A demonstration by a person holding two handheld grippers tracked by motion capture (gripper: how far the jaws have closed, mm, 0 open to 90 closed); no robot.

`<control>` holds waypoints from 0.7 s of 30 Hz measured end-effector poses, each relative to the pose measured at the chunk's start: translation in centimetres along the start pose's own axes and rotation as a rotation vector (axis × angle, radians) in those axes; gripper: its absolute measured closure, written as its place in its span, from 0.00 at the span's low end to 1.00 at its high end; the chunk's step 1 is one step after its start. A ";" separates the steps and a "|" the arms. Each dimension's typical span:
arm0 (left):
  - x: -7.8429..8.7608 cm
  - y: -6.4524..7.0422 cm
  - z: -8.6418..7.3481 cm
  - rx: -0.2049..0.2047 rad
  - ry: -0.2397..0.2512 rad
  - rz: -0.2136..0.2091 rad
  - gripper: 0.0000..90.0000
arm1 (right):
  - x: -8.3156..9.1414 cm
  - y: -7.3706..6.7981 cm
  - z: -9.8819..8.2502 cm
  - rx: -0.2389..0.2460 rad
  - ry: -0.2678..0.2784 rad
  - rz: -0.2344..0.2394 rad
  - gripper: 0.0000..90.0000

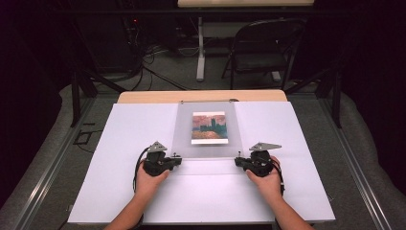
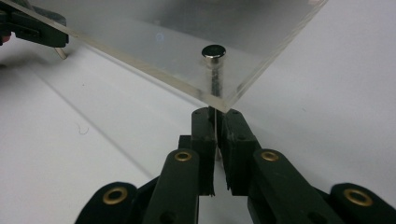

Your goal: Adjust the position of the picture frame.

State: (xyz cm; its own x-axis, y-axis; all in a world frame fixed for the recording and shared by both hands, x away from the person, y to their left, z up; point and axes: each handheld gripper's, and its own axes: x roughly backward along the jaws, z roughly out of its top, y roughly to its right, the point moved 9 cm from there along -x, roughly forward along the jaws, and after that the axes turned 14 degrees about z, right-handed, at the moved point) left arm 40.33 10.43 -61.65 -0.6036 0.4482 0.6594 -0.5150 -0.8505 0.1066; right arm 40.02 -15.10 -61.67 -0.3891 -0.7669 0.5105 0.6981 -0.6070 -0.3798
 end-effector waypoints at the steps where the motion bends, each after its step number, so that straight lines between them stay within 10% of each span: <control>1: 0.0 0.0 0.0 0.000 0.000 -0.003 0.94 | 0.0 0.0 0.0 0.000 -0.005 -0.001 0.93; 21: 0.1 0.1 -0.2 0.011 -0.002 -0.013 0.93 | 0.1 -0.1 -0.2 -0.008 0.003 0.006 0.93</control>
State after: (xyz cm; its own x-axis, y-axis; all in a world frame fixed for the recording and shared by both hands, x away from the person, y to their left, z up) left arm 40.08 10.43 -61.68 -0.5958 0.4589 0.6591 -0.5163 -0.8475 0.1233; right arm 39.77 -15.18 -61.73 -0.3863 -0.7713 0.5058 0.6955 -0.6037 -0.3896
